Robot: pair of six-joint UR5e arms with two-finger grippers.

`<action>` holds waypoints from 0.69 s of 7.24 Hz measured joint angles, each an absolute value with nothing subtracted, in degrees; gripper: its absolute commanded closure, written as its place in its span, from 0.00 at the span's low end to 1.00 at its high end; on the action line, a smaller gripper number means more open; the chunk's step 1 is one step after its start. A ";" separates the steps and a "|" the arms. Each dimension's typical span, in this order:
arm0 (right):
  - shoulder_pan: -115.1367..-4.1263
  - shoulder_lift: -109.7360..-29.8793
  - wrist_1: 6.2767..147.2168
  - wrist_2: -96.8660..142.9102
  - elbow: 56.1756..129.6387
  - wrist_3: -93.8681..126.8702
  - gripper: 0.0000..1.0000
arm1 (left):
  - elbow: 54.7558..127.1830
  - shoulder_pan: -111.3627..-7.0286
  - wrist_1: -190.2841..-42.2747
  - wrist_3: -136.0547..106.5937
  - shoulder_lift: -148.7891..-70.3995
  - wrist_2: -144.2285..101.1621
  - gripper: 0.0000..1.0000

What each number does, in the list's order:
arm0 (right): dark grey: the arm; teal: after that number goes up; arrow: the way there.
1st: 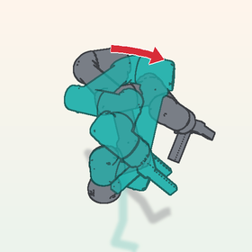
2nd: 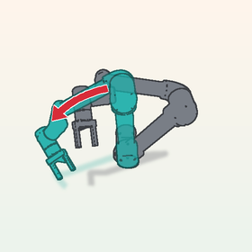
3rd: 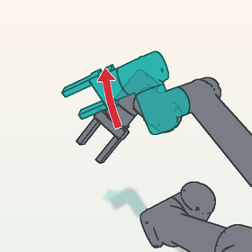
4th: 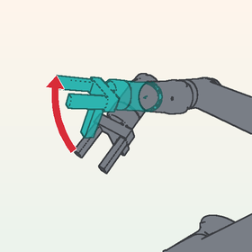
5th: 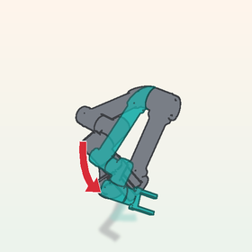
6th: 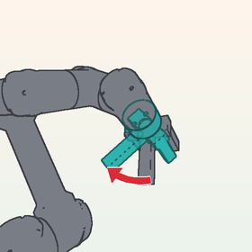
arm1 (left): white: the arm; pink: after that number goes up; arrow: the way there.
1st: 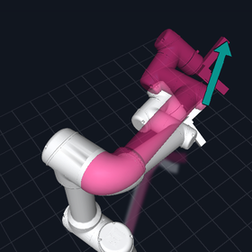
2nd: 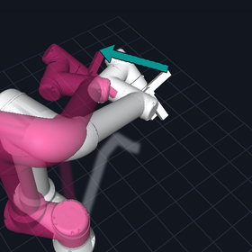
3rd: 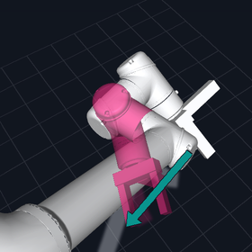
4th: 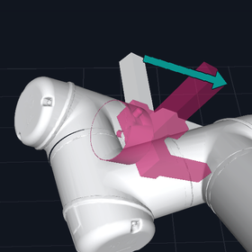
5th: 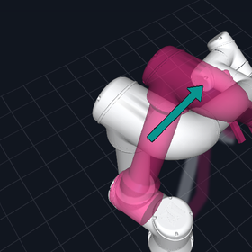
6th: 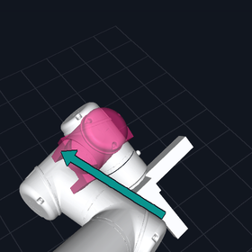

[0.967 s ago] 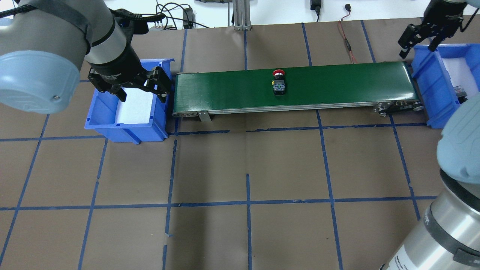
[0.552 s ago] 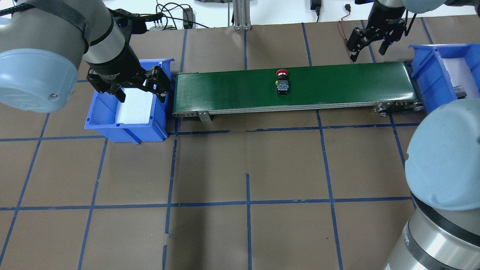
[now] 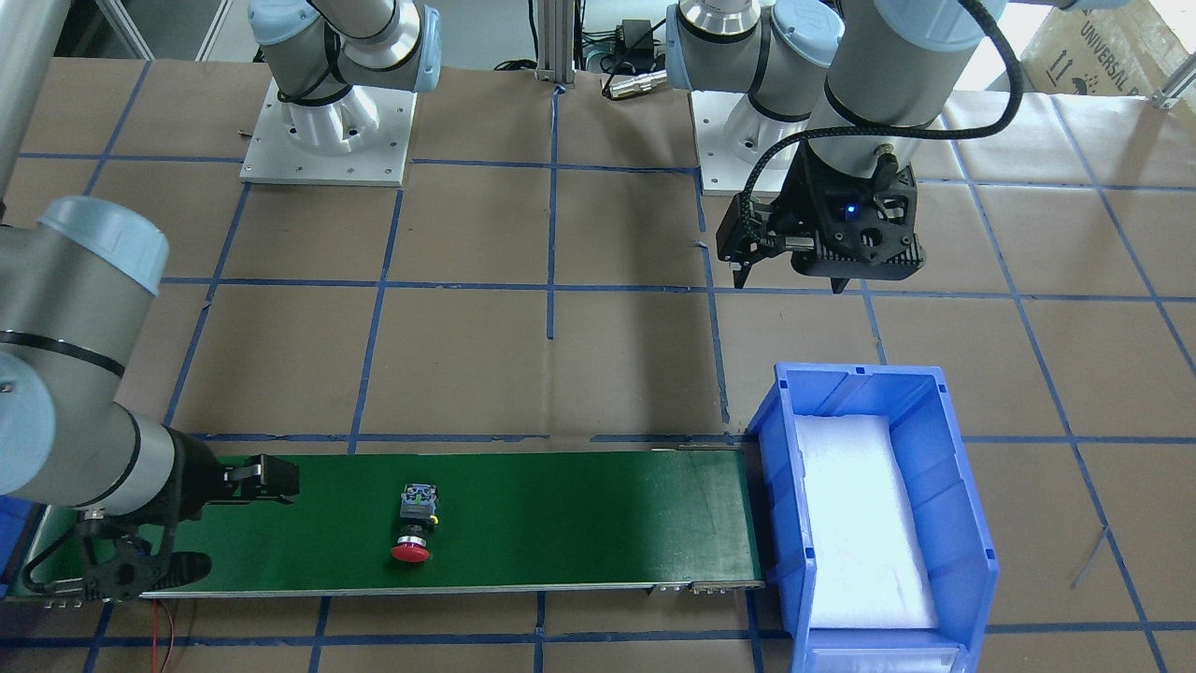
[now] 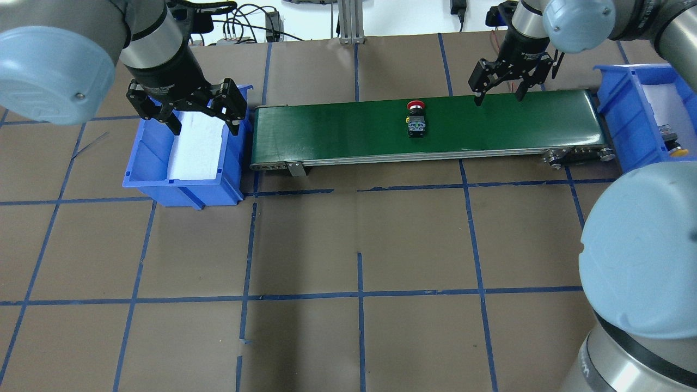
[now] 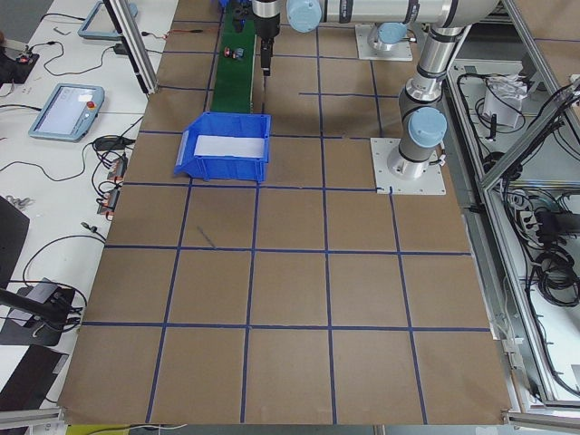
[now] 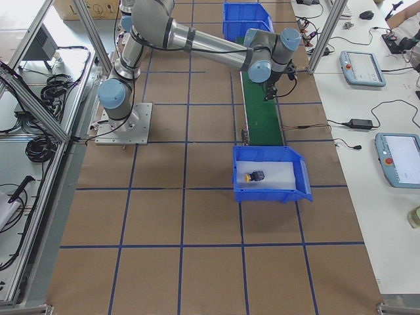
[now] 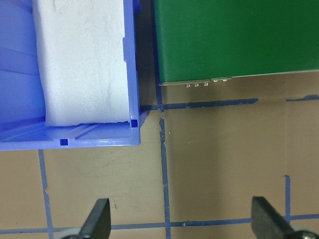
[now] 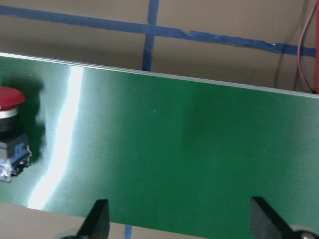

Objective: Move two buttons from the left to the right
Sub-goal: 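Lower the right gripper onto the red button and grasp it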

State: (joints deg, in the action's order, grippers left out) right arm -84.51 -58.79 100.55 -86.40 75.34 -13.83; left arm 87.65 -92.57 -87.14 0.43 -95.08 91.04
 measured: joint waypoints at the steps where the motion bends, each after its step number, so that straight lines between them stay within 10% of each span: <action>1: -85.72 -59.13 102.48 -86.37 76.83 -11.63 0.01 | 86.59 -92.79 -87.61 0.46 -95.89 91.05 0.00; 5: -86.89 -59.85 107.45 -86.29 80.92 -7.67 0.01 | 86.61 -92.98 -87.80 0.58 -95.94 90.97 0.00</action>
State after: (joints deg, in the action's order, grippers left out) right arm -86.89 -59.85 107.45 -86.29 80.92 -7.67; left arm 86.61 -92.98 -87.80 0.58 -95.94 90.97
